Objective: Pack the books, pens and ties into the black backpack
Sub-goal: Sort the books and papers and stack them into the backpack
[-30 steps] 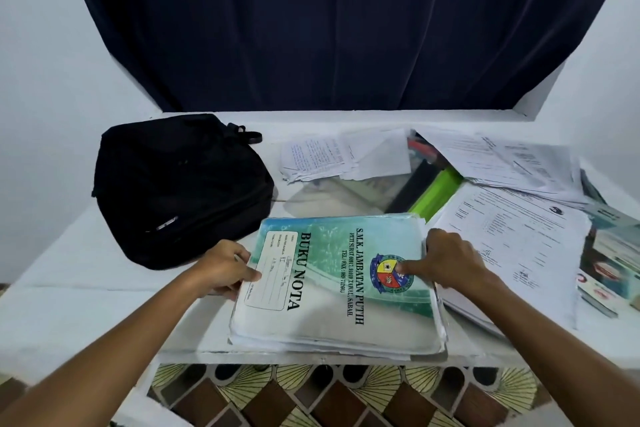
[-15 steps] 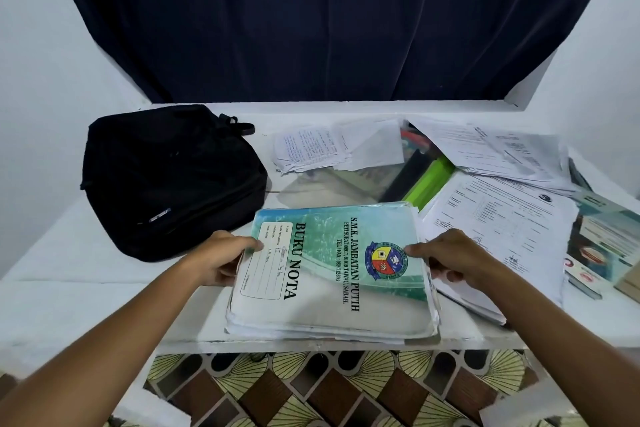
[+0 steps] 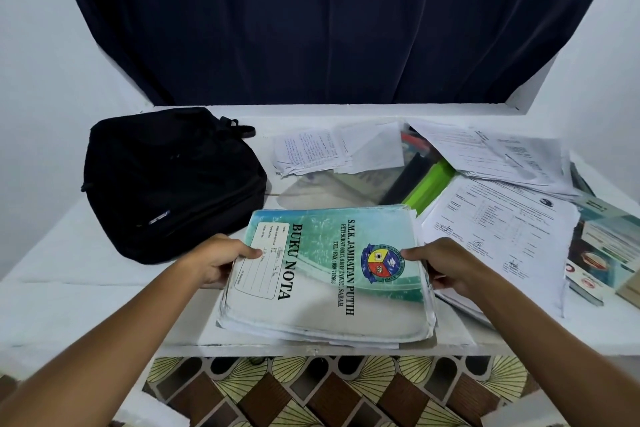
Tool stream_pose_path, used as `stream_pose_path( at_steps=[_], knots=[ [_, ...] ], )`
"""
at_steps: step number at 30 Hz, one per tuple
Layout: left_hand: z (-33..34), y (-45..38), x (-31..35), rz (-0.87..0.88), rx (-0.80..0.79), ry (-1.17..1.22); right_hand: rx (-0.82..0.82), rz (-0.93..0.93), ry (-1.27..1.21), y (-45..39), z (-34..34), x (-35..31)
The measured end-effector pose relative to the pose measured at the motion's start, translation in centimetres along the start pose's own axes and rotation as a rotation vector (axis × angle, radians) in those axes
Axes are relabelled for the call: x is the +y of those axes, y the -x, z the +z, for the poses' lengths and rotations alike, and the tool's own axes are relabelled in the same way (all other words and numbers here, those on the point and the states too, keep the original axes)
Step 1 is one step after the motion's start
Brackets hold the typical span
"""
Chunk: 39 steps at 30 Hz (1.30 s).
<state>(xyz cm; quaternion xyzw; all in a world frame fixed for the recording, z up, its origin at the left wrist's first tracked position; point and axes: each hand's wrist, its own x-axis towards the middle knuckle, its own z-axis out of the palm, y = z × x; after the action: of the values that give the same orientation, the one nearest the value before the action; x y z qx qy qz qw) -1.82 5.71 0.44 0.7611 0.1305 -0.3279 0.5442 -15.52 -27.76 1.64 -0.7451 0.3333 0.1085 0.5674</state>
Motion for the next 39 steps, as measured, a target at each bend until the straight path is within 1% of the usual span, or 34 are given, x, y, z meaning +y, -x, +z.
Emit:
stream_pose_path(
  at_steps=[5, 10, 15, 18, 22, 24, 27, 29, 31, 34, 36, 39],
  knots=[
    [-0.8, -0.1, 0.1, 0.001, 0.012, -0.002, -0.019, -0.034, 0.021, 0.1, 0.4, -0.3],
    [-1.1, -0.3, 0.1, -0.002, 0.000, 0.047, -0.043, -0.070, -0.032, -0.5, 0.6, -0.6],
    [-1.0, 0.1, 1.3, 0.047, -0.015, 0.093, -0.041, -0.103, -0.096, -0.5, -0.4, -1.6],
    [-0.4, 0.1, 3.2, 0.088, -0.042, 0.125, -0.027, -0.131, -0.204, -0.8, -1.8, -2.7],
    [1.8, -0.2, 6.8, 0.161, -0.076, 0.140, 0.064, -0.148, -0.242, -1.5, -4.6, -3.9],
    [3.4, -0.6, 8.6, 0.175, -0.120, 0.153, 0.105, -0.155, -0.257, -2.1, -6.3, -4.2],
    [6.1, -1.5, 10.8, 0.170, -0.212, 0.174, 0.172, -0.159, -0.229, -3.1, -9.1, -4.4],
    [7.9, -2.3, 11.5, 0.159, -0.230, 0.174, 0.209, -0.166, -0.215, -4.0, -10.7, -4.5],
    [9.8, -3.3, 11.9, 0.142, -0.229, 0.165, 0.239, -0.167, -0.220, -4.9, -12.0, -4.5],
    [11.9, -4.5, 11.8, 0.108, -0.187, 0.155, 0.267, -0.137, -0.187, -6.4, -13.1, -4.1],
    [12.7, -5.4, 11.2, 0.081, -0.170, 0.121, 0.254, -0.104, -0.161, -7.6, -13.6, -3.3],
    [13.2, -6.0, 10.5, 0.058, -0.135, 0.051, 0.279, -0.070, 0.011, -8.9, -13.9, -2.5]
  ],
)
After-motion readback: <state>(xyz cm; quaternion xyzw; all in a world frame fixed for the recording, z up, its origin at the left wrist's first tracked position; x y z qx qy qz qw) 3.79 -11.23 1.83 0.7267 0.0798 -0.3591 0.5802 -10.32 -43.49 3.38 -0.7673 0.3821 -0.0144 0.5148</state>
